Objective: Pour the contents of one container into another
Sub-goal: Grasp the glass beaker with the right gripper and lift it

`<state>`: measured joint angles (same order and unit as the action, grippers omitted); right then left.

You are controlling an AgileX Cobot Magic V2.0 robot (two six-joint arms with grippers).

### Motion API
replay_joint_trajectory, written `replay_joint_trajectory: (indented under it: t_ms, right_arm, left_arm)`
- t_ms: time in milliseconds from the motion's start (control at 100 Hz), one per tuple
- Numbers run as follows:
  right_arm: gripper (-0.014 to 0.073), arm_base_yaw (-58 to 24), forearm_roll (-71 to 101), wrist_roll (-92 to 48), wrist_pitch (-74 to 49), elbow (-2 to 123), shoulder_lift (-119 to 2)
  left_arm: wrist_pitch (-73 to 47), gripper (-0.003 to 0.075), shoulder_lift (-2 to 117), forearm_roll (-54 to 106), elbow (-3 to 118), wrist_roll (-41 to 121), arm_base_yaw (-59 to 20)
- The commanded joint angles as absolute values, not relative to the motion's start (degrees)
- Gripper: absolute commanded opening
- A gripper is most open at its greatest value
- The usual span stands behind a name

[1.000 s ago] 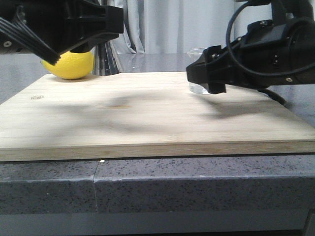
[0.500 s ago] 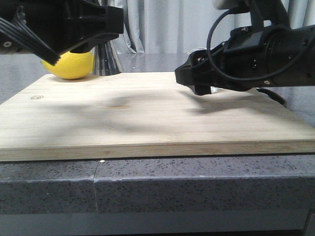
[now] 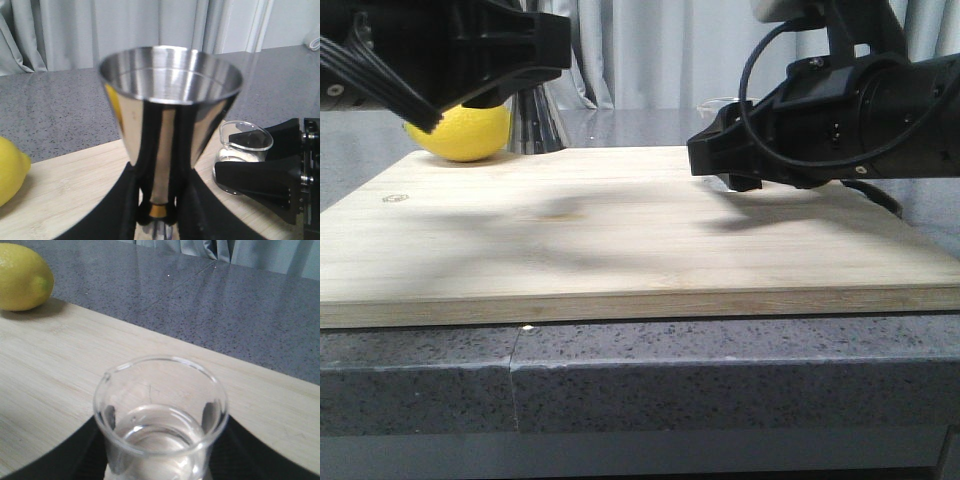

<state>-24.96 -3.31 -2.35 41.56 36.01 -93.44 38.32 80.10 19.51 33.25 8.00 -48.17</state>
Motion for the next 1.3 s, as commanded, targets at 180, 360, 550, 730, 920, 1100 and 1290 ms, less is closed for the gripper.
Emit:
replay_joint_trajectory:
  t_ms: [180,360,550,730,920,1100,1290]
  right_arm:
    - [0.0270,-25.0,-3.9,-2.4,47.7,37.6,-91.5]
    - [0.0270,-25.0,-3.9,-2.4,48.4,37.6,-91.5]
    - [0.0270,-25.0,-4.0,-2.4,48.3,38.3,-90.2]
    - [0.0270,-25.0,-4.4,-3.0,41.5,41.6,-86.5]
    - [0.0270,-25.0,-10.6,-3.9,31.2,47.7,-82.5]
    - [0.0270,-25.0,-17.4,-3.9,24.5,53.2,-80.5]
    - [0.0270,-25.0,-19.7,-3.9,21.6,56.7,-79.4]
  left_arm:
    - [42.8,-0.0012,78.1,18.7,35.2,7.5,-48.7]
    - [42.7,-0.0012,78.1,18.7,35.2,7.5,-48.7]
    - [42.3,-0.0012,78.1,18.7,35.2,7.5,-48.7]
    - [41.3,-0.0012,78.1,18.7,35.2,7.2,-48.7]
    - [39.6,-0.0012,78.1,18.7,35.2,7.2,-48.7]
    - [39.2,-0.0012,78.1,18.6,35.2,7.2,-48.7]
    - [38.0,-0.0012,78.1,18.6,35.2,7.2,-48.7]
